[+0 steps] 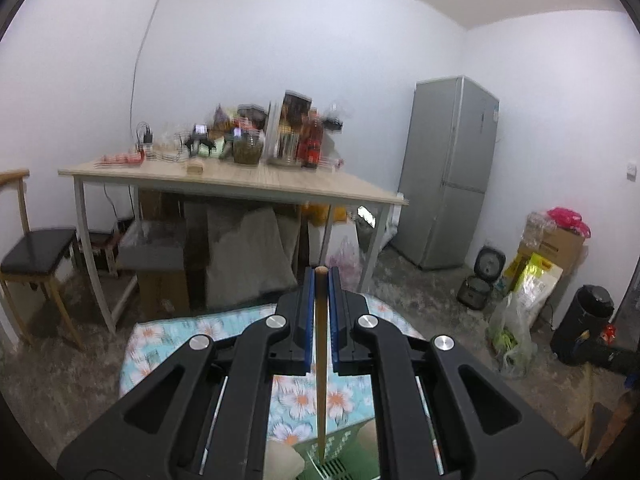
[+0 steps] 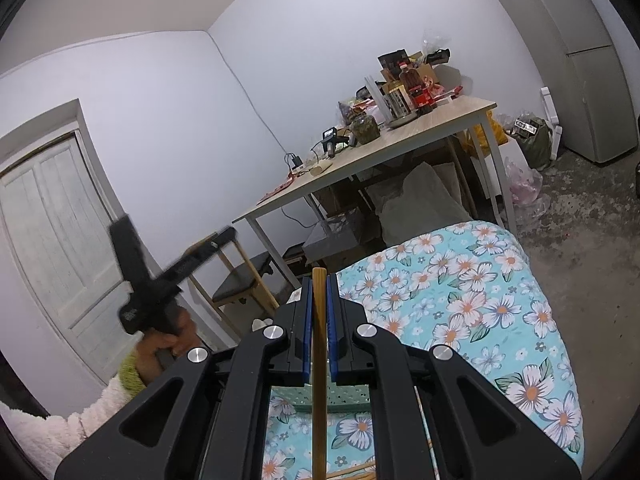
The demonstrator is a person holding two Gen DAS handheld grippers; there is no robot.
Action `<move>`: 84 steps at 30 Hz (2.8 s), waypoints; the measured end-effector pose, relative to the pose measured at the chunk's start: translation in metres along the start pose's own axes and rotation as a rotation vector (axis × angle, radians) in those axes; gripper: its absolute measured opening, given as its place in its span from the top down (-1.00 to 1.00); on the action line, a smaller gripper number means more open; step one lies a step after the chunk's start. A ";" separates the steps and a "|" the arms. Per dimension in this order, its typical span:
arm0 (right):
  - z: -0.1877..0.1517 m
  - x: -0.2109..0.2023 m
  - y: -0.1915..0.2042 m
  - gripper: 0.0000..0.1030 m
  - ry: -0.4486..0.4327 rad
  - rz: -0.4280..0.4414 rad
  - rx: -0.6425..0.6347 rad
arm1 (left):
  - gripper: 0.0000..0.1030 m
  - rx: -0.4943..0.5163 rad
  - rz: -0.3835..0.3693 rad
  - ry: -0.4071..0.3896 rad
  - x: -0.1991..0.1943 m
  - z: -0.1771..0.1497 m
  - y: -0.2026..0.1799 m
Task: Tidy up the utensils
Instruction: 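Lift both held chopsticks up toward the green holder, then drop the chopstick into the green holder by opening the left gripper, then lower the chopstick into the green holder and open the right gripper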
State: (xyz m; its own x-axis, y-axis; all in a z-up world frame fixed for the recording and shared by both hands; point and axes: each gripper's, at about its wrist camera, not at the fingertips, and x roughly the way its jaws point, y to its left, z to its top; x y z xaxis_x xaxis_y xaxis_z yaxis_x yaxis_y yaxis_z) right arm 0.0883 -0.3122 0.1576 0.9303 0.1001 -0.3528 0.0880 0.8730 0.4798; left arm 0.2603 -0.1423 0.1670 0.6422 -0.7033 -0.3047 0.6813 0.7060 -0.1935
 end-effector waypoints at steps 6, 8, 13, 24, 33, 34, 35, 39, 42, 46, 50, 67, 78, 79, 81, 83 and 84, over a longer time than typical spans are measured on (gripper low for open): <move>0.000 0.005 0.003 0.87 0.015 -0.005 -0.007 | 0.39 -0.006 -0.025 0.061 0.009 -0.019 0.004; 0.002 0.008 0.008 0.87 0.016 -0.002 -0.012 | 0.30 0.001 -0.026 0.058 0.004 -0.021 0.004; 0.011 0.016 0.026 0.87 0.006 0.027 -0.046 | 0.10 0.009 -0.027 0.037 -0.023 -0.026 0.009; 0.054 0.069 0.080 0.87 -0.064 0.198 -0.101 | -0.09 -0.007 0.010 0.028 -0.098 -0.068 0.039; 0.086 0.147 0.111 0.87 -0.112 0.212 -0.155 | -0.09 -0.030 0.070 0.061 -0.134 -0.109 0.075; 0.087 0.154 0.114 0.87 -0.122 0.201 -0.166 | -0.09 -0.035 0.074 0.067 -0.135 -0.112 0.079; 0.088 0.160 0.116 0.87 -0.130 0.187 -0.180 | -0.09 -0.042 0.082 0.075 -0.137 -0.116 0.085; 0.084 0.188 0.120 0.87 -0.149 0.139 -0.231 | -0.09 -0.056 0.095 0.095 -0.142 -0.127 0.093; 0.072 0.206 0.119 0.87 -0.134 0.094 -0.268 | -0.09 -0.062 0.101 0.106 -0.144 -0.132 0.098; 0.052 0.218 0.121 0.87 -0.098 0.037 -0.340 | -0.09 -0.075 0.105 0.116 -0.143 -0.133 0.102; 0.045 0.219 0.118 0.87 -0.067 0.018 -0.346 | -0.09 -0.085 0.099 0.119 -0.143 -0.134 0.104; 0.057 0.162 0.109 0.84 -0.077 0.016 -0.307 | -0.09 -0.088 0.075 0.139 -0.136 -0.136 0.092; 0.050 0.134 0.081 0.63 0.031 0.012 -0.238 | -0.09 -0.093 0.056 0.147 -0.128 -0.140 0.091; 0.050 0.135 0.078 0.57 0.050 0.011 -0.224 | -0.09 -0.094 0.057 0.151 -0.128 -0.141 0.093; 0.051 0.139 0.072 0.53 0.086 0.012 -0.211 | -0.09 -0.099 0.060 0.160 -0.127 -0.145 0.095; 0.052 0.143 0.065 0.43 0.130 -0.001 -0.207 | -0.09 -0.107 0.064 0.169 -0.124 -0.150 0.099; 0.053 0.147 0.063 0.37 0.156 -0.003 -0.202 | -0.09 -0.113 0.064 0.173 -0.123 -0.152 0.101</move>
State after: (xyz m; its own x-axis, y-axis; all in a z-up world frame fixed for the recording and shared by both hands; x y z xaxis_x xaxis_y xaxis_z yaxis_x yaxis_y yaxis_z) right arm 0.2493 -0.2680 0.1790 0.8626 0.1559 -0.4812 0.0034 0.9495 0.3136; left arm 0.1967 0.0281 0.0428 0.6066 -0.6388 -0.4733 0.5910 0.7605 -0.2691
